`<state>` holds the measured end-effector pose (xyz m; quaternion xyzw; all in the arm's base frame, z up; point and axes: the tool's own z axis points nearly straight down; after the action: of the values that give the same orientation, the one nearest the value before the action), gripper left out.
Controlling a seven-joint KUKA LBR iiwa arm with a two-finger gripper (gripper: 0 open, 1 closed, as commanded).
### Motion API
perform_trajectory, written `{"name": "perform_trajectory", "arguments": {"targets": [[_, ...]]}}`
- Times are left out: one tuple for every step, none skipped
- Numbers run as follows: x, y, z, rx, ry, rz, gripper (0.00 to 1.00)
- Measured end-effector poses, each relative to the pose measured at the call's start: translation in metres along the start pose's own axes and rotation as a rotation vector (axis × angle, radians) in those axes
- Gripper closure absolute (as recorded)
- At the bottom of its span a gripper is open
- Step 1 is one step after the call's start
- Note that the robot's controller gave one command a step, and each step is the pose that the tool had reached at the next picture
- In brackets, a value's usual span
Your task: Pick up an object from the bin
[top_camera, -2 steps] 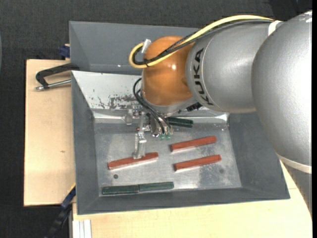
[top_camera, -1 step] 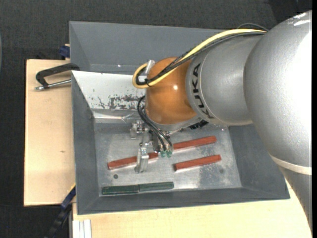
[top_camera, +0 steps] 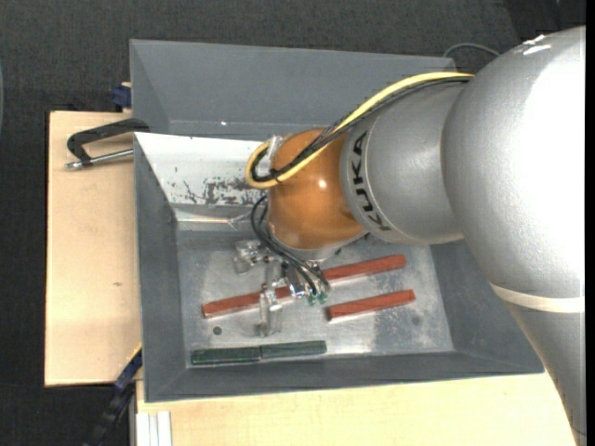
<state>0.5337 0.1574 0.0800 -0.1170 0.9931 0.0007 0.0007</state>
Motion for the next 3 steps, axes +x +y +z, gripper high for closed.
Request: {"name": "perform_trajectory", "arguments": {"targets": [[-0.0041, -0.0123, 0.0091, 0.000, -0.002, -0.092, 1.00], [-0.0041, -0.0123, 0.0091, 0.000, -0.002, -0.092, 1.00], [-0.0039, -0.0122, 0.0078, 0.000, -0.001, -0.092, 1.00]]}}
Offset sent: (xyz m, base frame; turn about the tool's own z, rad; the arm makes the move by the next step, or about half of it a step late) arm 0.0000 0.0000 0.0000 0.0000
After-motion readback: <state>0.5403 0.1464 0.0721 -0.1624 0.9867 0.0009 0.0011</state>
